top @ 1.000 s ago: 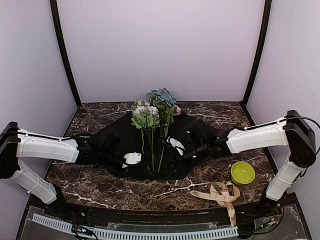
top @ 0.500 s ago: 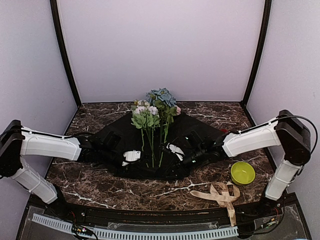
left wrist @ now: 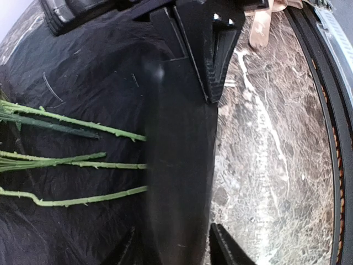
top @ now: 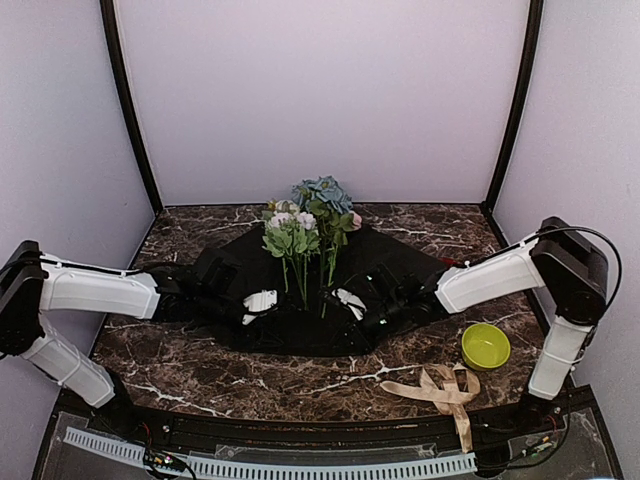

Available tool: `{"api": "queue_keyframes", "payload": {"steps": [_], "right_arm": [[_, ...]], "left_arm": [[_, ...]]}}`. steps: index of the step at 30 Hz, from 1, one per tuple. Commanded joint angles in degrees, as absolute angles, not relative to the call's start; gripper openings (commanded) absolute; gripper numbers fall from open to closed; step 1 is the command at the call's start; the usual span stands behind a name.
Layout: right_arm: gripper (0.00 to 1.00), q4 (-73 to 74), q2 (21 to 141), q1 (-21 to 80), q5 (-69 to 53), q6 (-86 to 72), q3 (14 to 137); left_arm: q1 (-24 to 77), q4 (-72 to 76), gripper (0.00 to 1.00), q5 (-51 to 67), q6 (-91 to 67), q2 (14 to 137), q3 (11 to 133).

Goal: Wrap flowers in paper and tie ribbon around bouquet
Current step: Pass from the left arm to the right, then fold the bottom corner of the flattened wrapping paper at the center of the board.

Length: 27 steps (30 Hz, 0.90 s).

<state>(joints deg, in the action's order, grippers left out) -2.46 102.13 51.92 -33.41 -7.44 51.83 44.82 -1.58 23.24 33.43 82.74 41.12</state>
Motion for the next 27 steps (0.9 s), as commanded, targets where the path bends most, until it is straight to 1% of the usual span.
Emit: {"api": "queue_keyframes", "payload": {"steps": [1,5,7,12,16,22,27], "right_arm": [[0.0,-0.56,103.86,50.29,-32.96,-9.29,55.08],[0.0,0.91,104.72,49.52,-33.87,-10.52,57.15],[0.0,2.37,105.42,49.33,-33.38,-10.65,58.44],[0.0,6.75,107.59,48.64,-31.4,-11.2,61.6],[0.0,7.71,107.53,47.57,-30.14,-13.2,62.24],[0.0,8.27,108.54,47.33,-29.56,-14.47,63.86],[0.0,10.01,108.69,47.35,-28.52,-14.35,64.83]], "left_arm": [[44.03,1.44,0.53,24.49,22.51,78.01,38.14],[44.03,6.89,0.61,19.36,12.9,74.32,33.38],[44.06,8.78,0.62,15.49,8.62,73.99,31.83],[43.98,7.92,0.61,5.38,4.78,77.39,32.1],[43.87,7.46,0.58,3.41,3.85,80.33,33.28],[43.86,5.85,0.58,-2.01,1.88,84.09,35.69],[43.86,-0.27,0.57,-7.8,-2.0,86.72,39.88]]}}
